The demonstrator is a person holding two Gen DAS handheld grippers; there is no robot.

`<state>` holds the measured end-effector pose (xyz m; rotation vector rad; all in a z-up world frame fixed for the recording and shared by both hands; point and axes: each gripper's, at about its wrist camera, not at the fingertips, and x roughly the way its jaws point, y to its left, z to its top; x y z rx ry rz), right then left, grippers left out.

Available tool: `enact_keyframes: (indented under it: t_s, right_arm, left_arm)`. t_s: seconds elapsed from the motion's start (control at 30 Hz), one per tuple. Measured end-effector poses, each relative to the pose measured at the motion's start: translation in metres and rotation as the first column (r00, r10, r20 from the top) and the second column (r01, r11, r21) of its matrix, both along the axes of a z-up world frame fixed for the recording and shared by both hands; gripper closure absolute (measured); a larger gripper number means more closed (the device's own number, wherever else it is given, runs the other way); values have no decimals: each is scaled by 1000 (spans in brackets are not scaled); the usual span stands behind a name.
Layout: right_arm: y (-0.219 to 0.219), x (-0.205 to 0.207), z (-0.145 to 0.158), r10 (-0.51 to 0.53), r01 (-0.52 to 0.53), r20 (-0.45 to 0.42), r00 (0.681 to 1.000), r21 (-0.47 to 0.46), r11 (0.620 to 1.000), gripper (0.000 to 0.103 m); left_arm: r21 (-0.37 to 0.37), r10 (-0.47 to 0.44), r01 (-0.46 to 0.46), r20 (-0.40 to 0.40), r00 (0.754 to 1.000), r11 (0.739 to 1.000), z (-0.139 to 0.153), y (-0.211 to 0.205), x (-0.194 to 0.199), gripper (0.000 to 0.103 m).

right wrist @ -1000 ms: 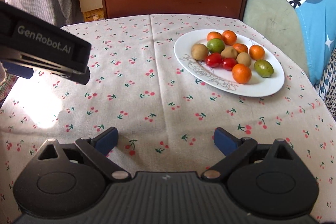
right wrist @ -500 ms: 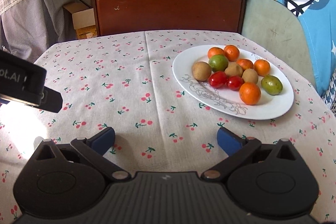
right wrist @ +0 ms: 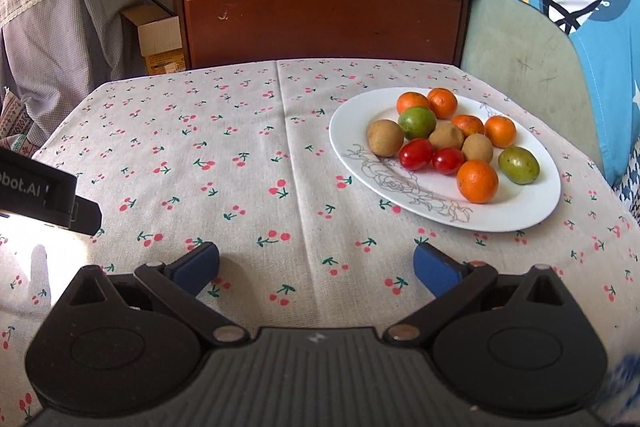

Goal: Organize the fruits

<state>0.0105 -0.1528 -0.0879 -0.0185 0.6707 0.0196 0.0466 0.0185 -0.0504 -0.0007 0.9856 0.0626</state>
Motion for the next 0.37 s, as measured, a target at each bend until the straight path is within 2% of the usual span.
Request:
enact_keyframes:
  t_s: [0.37]
  right_arm:
    - [0,0,0,0,0,0,1000,0,1000,0]
  left_arm:
    - [39,5,-4,-19,1000,999,-13,2,4,10]
